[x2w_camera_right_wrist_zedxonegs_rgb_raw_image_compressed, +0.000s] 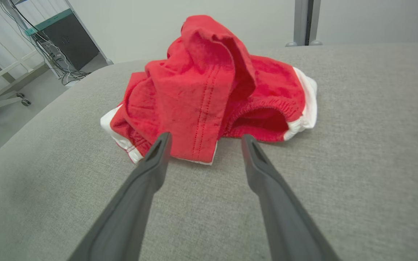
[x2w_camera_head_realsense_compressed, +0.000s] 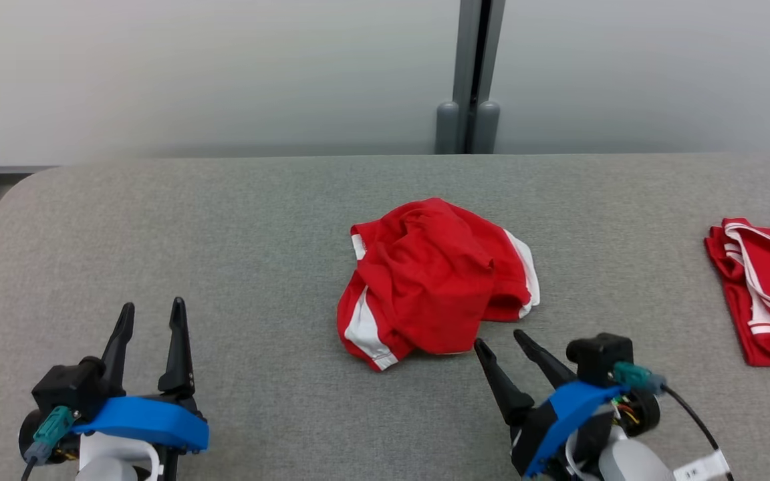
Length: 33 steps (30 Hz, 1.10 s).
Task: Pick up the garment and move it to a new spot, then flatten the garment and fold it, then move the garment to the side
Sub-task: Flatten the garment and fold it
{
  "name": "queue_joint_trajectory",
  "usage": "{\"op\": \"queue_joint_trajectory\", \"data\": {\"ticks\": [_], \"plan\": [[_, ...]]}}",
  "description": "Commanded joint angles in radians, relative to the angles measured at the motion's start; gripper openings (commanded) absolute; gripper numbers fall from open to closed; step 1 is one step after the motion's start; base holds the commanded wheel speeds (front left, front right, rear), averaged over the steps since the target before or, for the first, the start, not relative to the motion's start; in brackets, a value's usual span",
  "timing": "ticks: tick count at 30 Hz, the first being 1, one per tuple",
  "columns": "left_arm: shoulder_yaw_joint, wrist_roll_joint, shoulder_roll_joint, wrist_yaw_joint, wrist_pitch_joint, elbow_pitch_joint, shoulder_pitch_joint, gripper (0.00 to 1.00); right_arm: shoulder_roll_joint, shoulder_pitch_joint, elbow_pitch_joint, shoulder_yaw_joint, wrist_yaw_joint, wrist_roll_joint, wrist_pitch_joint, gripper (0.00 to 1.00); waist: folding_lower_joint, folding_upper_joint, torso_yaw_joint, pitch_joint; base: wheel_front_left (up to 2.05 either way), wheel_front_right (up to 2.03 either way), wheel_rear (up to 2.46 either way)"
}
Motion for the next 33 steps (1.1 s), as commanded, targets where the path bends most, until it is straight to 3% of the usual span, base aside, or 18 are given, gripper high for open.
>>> {"op": "queue_joint_trajectory", "data": {"ticks": [1,14,20,21,22,23,28,33], "plan": [[-0.005,0.007,0.002,-0.007,-0.004,0.001,-0.022,1.00,-0.003,-0.042,0.027,0.011,0.000,0.029,-0.005,1.00,0.0000,0.0000,0.017,0.014,0.00,0.00,0.00],[-0.018,0.019,-0.001,-0.014,-0.004,-0.006,-0.066,1.00,-0.003,-0.265,0.258,0.005,0.000,0.112,-0.081,1.00,0.0000,0.0000,0.078,0.061,0.00,0.00,0.00],[-0.014,0.020,-0.001,-0.014,-0.004,-0.011,-0.068,1.00,-0.003,-0.328,0.328,0.048,0.000,0.140,-0.103,1.00,0.0000,0.0000,0.088,0.069,0.00,0.00,0.00],[-0.013,0.020,-0.002,-0.014,-0.004,-0.011,-0.069,1.00,-0.003,-0.337,0.333,0.061,0.000,0.148,-0.108,0.83,0.0000,0.0000,0.089,0.070,0.00,0.00,0.00],[-0.013,0.021,-0.002,-0.014,-0.004,-0.011,-0.069,1.00,-0.003,-0.344,0.336,0.067,0.000,0.155,-0.121,0.36,0.0000,0.0000,0.090,0.070,0.00,0.00,0.00],[-0.014,0.021,-0.002,-0.014,-0.004,-0.010,-0.069,1.00,-0.003,-0.350,0.342,0.074,0.000,0.157,-0.131,0.00,0.0000,0.0000,0.090,0.068,0.00,0.00,0.00],[-0.014,0.023,-0.003,-0.010,-0.004,-0.013,-0.055,1.00,-0.008,-0.369,0.340,0.046,0.000,0.139,-0.200,0.00,0.0000,0.0000,0.086,0.053,0.00,0.00,0.00],[-0.014,0.022,0.001,-0.005,-0.004,-0.019,-0.035,1.00,-0.060,-0.339,0.297,-0.050,0.000,0.094,-0.229,0.00,0.0000,0.0000,0.076,0.033,0.00,0.00,0.00]]}}
